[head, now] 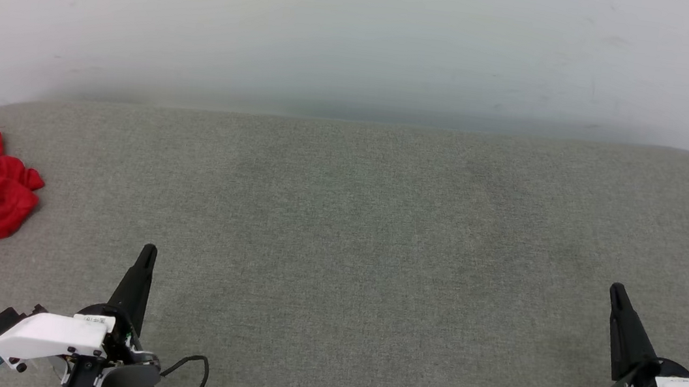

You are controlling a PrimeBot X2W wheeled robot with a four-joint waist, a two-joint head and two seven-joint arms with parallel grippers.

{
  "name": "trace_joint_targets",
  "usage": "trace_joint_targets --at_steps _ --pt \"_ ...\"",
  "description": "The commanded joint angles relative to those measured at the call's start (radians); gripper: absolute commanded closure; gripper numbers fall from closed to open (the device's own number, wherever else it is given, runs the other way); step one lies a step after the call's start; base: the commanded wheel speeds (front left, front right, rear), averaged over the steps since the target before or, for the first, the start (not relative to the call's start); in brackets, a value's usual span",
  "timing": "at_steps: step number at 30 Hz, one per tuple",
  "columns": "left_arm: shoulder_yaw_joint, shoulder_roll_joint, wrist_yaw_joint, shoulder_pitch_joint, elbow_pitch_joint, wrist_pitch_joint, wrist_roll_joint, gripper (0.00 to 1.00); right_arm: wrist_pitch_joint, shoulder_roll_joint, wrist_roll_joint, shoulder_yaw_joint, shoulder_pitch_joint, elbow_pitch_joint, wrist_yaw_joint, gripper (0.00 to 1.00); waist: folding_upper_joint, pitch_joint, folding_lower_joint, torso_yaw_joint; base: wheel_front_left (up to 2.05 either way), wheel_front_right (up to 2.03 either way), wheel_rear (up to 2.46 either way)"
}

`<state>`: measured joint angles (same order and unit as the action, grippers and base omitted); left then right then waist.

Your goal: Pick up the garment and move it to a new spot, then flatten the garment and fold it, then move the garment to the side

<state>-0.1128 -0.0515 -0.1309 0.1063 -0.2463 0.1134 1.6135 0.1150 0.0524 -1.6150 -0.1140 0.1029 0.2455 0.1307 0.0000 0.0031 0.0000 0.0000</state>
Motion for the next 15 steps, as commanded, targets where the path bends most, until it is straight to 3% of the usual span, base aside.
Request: trace_joint_targets --at_steps 1,15 --pt "-0.004 0.001 -0.002 0.008 0.000 0.004 -0.002 1.00 0.001 -0.003 0.005 0.000 0.014 0.001 0.000 1.00 0.0000 0.000 0.0000 0.000 0.00 0.00 0.00" --pt "-0.003 0.001 -0.002 0.008 0.000 0.004 -0.002 1.00 0.001 -0.003 0.005 0.000 0.014 0.001 0.000 1.00 0.0000 0.000 0.0000 0.000 0.00 0.00 0.00"
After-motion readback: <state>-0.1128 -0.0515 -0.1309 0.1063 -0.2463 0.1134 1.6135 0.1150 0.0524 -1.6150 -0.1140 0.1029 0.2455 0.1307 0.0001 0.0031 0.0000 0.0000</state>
